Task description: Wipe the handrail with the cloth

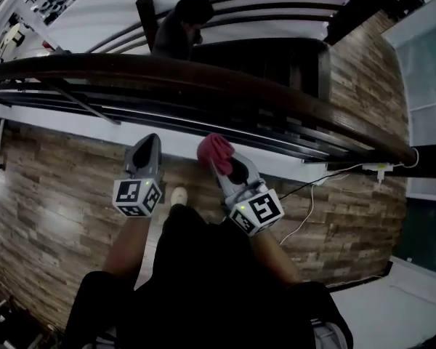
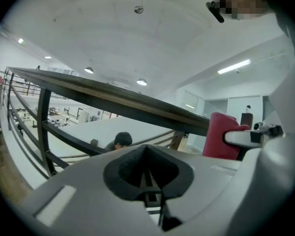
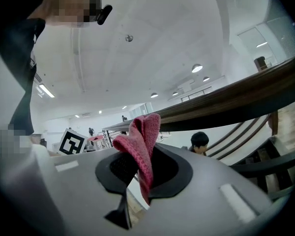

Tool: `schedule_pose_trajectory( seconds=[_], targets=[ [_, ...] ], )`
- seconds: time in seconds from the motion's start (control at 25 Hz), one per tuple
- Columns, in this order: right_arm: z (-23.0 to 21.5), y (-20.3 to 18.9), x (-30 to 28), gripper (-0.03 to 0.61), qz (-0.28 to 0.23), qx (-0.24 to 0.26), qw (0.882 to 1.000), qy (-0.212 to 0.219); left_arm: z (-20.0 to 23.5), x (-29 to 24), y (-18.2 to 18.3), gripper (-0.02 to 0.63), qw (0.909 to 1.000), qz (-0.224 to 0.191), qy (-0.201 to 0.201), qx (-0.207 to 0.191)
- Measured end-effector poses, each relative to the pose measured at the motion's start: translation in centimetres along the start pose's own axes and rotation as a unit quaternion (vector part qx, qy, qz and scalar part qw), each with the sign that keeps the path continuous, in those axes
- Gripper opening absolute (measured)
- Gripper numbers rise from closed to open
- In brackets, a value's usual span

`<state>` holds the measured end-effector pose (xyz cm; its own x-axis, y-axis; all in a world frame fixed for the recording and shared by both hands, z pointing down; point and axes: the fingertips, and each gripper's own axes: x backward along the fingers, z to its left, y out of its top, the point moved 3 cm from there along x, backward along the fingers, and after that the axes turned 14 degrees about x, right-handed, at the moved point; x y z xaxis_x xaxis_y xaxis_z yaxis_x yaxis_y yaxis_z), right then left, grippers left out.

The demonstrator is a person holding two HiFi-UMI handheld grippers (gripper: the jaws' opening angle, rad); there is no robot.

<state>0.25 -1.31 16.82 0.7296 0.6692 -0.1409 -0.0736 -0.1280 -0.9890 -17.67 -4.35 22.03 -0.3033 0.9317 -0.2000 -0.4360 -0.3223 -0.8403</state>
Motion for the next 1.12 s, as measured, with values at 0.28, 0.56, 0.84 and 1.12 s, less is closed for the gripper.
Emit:
schedule_pose_trajectory(
  seconds=[0.28, 0.56, 0.84, 1.12],
  targets=[
    [0.2, -2.2, -1.1, 0.049, 0.012, 0.001, 0.994, 0.106, 1.6, 3.0, -2.0, -0.002, 0.9934, -0.052, 0.099, 0.024],
    [2.9, -6.2, -6.3, 0.049, -0.007, 0.016, 0.988, 0.154, 7.2, 4.1, -4.3, -0.002, 0.9876, -0.077, 0.136, 0.010],
    [6.5, -13.6, -15.6, 0.049, -0.049, 0.042, 0.982, 0.178, 18.4, 2.9, -7.6, -0.002, 0.9849, -0.099, 0.141, -0.016],
    [8.1, -22.6, -25.3, 0.049, -0.131, 0.094, 0.971, 0.175, 30.7, -1.1, -12.2, -0.002, 0.9826, -0.138, 0.110, -0.057]
  ],
)
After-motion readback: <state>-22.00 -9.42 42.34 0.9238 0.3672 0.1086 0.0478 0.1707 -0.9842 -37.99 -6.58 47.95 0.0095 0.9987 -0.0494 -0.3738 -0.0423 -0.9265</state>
